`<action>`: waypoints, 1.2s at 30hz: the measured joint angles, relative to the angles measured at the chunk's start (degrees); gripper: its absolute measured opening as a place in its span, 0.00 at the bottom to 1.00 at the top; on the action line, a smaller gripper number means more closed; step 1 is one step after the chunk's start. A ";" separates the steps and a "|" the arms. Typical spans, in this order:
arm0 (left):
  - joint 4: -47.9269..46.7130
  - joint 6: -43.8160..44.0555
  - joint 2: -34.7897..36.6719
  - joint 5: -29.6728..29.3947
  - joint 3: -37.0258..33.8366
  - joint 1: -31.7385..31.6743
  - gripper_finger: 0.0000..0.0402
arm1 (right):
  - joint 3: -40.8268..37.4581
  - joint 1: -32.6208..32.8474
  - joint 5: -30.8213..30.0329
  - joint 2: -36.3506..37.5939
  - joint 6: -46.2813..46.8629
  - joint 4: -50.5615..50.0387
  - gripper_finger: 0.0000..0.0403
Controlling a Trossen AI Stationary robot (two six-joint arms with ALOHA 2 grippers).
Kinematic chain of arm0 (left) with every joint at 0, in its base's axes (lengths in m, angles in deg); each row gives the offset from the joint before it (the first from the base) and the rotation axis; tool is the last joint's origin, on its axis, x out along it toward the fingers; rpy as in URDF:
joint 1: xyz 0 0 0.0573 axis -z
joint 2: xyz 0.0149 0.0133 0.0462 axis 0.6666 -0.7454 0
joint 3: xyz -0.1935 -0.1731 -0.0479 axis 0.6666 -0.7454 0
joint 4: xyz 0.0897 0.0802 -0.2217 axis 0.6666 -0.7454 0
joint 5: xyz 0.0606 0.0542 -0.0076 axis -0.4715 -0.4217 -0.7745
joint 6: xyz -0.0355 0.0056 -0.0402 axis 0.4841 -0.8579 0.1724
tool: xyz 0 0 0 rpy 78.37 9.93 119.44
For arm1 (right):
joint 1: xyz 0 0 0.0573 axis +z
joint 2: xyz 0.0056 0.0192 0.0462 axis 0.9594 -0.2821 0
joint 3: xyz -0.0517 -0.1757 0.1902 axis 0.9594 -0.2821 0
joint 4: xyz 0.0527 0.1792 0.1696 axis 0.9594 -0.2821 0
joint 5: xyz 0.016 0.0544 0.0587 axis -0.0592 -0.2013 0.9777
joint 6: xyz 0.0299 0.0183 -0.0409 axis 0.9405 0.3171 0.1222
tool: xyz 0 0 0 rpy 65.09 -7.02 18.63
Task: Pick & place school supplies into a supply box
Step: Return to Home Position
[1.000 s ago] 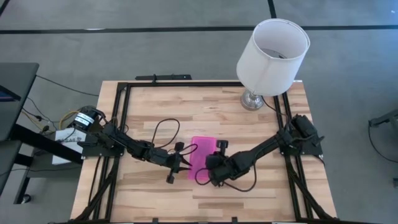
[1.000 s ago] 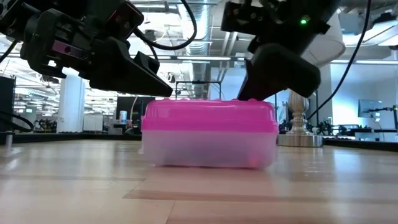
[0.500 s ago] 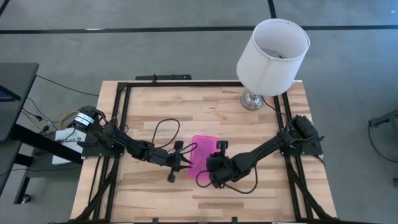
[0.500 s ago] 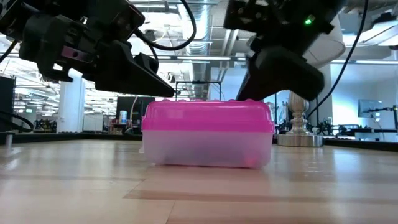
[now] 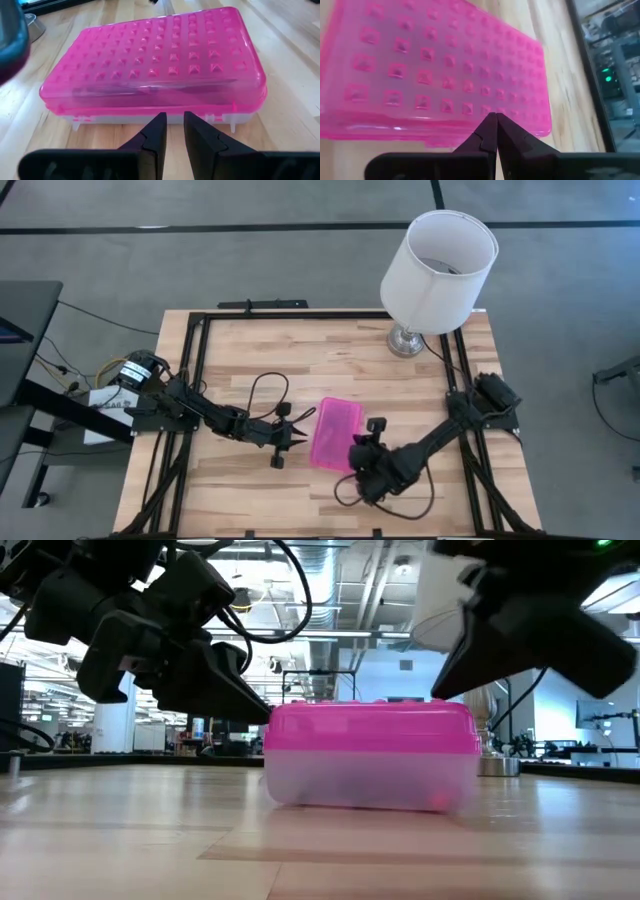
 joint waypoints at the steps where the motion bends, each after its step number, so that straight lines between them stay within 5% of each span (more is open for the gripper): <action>1: 0.00 0.10 0.00 -0.02 0.00 0.00 0.15 | 0.01 0.49 -0.46 0.02 0.57 -0.25 0.00; 8: -0.02 2.67 0.00 0.34 0.00 -0.71 0.15 | 0.04 0.11 4.92 -0.26 12.80 -10.27 0.00; 14: -0.63 5.02 0.00 7.44 -0.01 -2.25 0.15 | 0.07 -2.78 5.61 -0.36 7.80 -7.14 0.00; 36: -1.92 5.30 0.00 12.07 -0.02 -2.12 0.15 | 0.07 -11.72 12.37 -0.36 -3.71 1.35 0.00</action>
